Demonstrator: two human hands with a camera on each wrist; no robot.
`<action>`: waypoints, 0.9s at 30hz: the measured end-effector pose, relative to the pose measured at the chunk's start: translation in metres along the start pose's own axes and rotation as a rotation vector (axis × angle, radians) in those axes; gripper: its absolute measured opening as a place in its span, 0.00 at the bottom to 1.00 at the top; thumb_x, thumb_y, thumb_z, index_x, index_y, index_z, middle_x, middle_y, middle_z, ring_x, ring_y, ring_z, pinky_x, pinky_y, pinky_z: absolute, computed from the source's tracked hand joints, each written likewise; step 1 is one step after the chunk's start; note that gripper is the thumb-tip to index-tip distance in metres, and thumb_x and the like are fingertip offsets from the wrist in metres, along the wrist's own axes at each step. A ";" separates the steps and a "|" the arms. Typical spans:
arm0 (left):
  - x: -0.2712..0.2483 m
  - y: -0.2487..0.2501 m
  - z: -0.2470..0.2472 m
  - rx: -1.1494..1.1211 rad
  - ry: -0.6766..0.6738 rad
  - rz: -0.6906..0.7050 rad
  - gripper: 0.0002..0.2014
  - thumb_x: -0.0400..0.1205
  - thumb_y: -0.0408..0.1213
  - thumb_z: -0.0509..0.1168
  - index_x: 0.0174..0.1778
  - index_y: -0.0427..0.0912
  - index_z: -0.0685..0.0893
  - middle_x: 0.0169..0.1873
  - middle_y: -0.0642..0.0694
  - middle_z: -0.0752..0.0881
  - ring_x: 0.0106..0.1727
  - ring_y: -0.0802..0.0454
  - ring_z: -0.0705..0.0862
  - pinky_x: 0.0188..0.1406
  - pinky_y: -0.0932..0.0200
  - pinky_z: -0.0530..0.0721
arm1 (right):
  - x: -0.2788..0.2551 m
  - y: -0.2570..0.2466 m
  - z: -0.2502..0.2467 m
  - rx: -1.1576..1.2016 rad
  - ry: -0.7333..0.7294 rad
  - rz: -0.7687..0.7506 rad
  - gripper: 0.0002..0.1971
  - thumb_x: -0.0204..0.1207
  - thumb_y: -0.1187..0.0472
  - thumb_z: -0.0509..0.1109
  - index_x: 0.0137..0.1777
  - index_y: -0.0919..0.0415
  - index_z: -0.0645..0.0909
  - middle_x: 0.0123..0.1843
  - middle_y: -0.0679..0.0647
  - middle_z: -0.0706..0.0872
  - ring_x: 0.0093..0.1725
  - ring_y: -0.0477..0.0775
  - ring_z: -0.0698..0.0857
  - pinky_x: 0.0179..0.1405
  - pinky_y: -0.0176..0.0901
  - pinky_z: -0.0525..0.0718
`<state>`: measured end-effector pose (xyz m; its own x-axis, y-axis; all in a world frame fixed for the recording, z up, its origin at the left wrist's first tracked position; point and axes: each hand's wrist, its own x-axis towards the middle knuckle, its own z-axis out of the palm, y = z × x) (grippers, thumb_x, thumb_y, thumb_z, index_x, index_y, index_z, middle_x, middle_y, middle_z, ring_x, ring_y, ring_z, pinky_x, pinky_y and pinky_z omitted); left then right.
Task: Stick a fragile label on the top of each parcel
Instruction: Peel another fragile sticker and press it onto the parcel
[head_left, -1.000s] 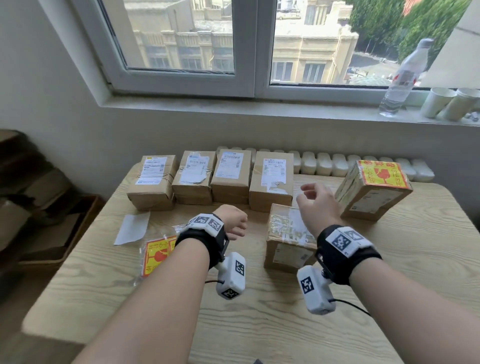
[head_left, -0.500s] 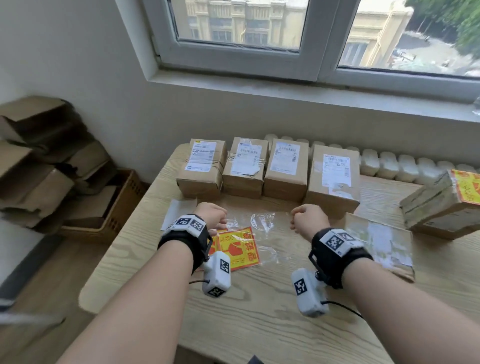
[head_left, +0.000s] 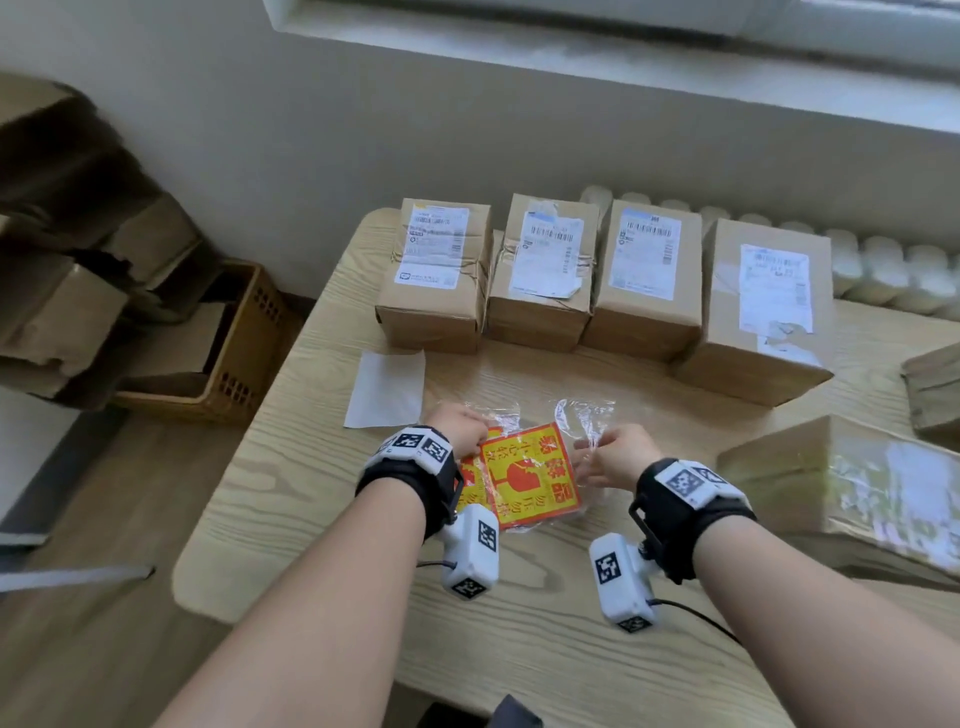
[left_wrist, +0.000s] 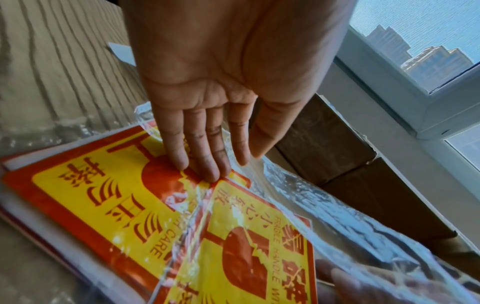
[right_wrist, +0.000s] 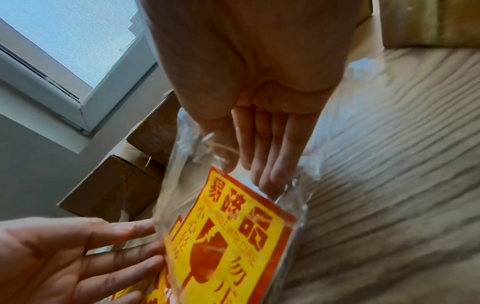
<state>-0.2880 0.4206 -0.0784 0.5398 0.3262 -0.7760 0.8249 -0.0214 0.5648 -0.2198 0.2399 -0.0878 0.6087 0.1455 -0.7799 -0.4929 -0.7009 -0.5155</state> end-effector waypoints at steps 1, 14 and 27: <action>0.003 -0.003 0.000 0.000 0.003 -0.010 0.12 0.83 0.23 0.58 0.44 0.39 0.85 0.33 0.45 0.79 0.33 0.53 0.77 0.30 0.65 0.77 | 0.001 -0.001 0.003 -0.018 -0.001 0.009 0.09 0.75 0.75 0.69 0.36 0.63 0.78 0.41 0.62 0.84 0.40 0.59 0.85 0.54 0.54 0.88; 0.016 -0.005 -0.001 0.057 -0.004 -0.045 0.12 0.84 0.27 0.58 0.61 0.36 0.83 0.41 0.39 0.86 0.31 0.49 0.80 0.30 0.59 0.82 | -0.012 -0.015 0.001 -0.180 0.110 -0.029 0.12 0.75 0.68 0.70 0.31 0.59 0.76 0.31 0.53 0.81 0.33 0.53 0.83 0.34 0.43 0.85; -0.058 0.072 0.027 0.151 0.023 0.187 0.11 0.82 0.28 0.61 0.33 0.40 0.76 0.30 0.45 0.80 0.30 0.49 0.79 0.41 0.53 0.82 | -0.087 -0.032 -0.096 -0.043 0.402 -0.292 0.11 0.79 0.64 0.63 0.37 0.54 0.81 0.37 0.53 0.87 0.42 0.56 0.87 0.47 0.47 0.87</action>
<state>-0.2553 0.3743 -0.0006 0.6830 0.3244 -0.6544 0.7276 -0.2244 0.6482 -0.1968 0.1828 0.0305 0.9131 0.0652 -0.4024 -0.2454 -0.7003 -0.6703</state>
